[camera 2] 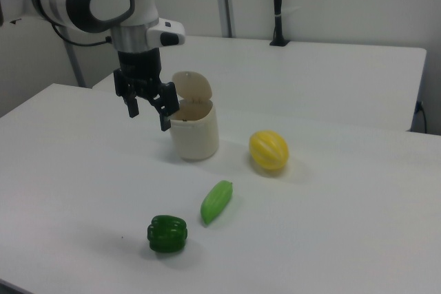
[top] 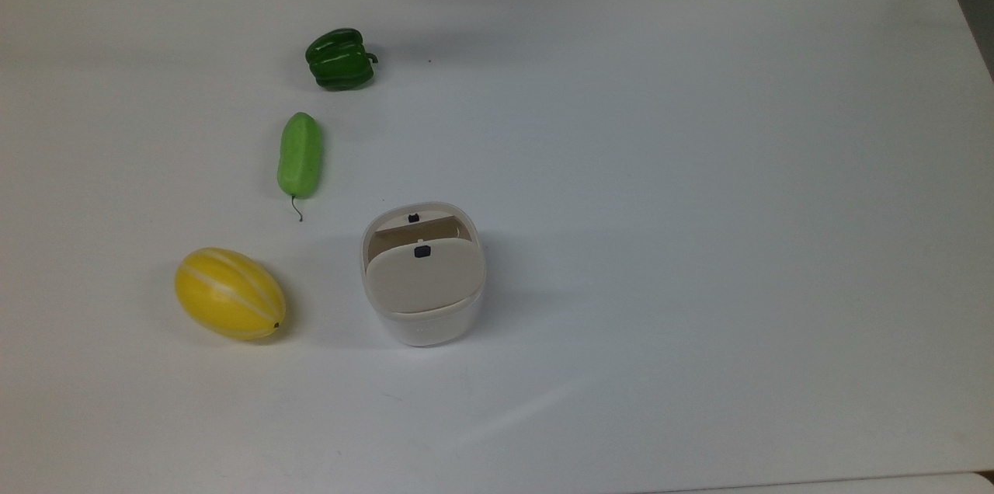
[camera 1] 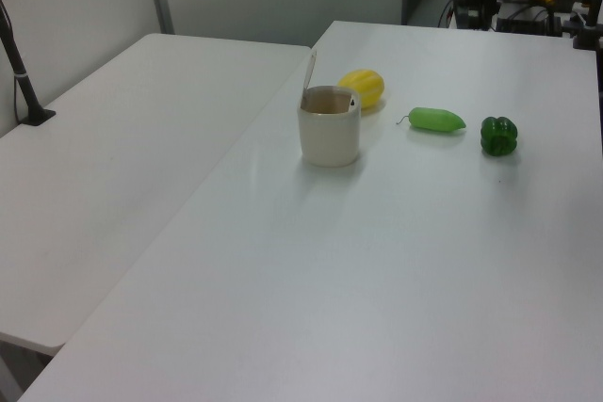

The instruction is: Close garbage bin

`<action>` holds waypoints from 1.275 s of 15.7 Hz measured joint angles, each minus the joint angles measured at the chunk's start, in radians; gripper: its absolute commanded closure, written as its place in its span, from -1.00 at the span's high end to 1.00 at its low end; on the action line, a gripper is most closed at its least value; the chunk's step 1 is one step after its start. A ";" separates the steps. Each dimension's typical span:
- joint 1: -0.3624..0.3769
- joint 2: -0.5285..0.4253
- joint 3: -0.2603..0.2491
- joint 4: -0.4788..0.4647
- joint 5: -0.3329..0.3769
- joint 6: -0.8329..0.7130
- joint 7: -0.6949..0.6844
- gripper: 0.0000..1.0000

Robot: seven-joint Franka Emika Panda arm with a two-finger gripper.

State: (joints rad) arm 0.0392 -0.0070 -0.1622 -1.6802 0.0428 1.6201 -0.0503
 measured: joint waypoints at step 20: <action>0.006 0.115 0.009 0.141 0.099 0.126 -0.006 -0.84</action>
State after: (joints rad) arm 0.0451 0.1078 -0.1528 -1.5391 0.1418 1.7461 -0.0565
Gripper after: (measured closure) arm 0.568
